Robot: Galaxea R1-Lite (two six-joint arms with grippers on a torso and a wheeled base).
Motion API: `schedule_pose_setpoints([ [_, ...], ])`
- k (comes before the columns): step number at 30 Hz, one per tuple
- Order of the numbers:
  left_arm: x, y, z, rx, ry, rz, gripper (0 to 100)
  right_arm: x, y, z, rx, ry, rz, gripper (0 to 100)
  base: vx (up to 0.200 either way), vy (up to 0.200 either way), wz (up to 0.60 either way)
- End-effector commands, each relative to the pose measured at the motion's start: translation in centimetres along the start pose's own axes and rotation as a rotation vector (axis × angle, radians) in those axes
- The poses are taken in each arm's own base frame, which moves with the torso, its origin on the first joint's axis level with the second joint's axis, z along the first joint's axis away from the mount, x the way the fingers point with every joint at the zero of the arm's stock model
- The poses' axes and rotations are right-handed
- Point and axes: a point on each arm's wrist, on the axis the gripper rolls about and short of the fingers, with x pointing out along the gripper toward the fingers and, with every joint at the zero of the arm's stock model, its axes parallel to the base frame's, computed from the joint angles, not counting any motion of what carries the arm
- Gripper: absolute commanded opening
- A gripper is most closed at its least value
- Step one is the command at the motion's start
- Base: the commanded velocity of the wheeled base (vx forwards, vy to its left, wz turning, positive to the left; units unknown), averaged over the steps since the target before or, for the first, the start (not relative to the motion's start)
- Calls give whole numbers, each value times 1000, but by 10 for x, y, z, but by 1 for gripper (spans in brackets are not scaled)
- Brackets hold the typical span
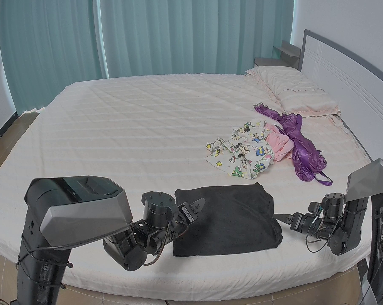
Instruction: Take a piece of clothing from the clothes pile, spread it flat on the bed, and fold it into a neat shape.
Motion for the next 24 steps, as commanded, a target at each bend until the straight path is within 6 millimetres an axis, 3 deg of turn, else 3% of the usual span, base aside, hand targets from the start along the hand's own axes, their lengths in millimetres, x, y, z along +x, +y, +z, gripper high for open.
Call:
schedule_pose_setpoints([
  [1, 8, 10, -15, 13, 32, 23, 100, 2, -1, 1, -1, -6, 2, 100, 0, 0, 0],
  [5, 18, 19, -22, 60, 39, 49, 100, 4, -2, 1, 14, -8, 1, 100, 0, 0, 0],
  [16, 16, 25, -21, 64, 8, 97, 100, 7, 0, 8, 14, -37, 13, 100, 0, 0, 0],
  [19, 7, 26, -20, 38, 11, 105, 100, 11, 3, 15, 41, -63, 32, 100, 0, 0, 0],
  [22, -14, 11, -6, -34, -8, 56, 100, 22, 9, 28, 102, -94, 65, 100, 0, 0, 0],
  [24, -17, 11, -5, -44, -8, 54, 100, 29, 11, 30, 116, -87, 71, 100, 0, 0, 0],
])
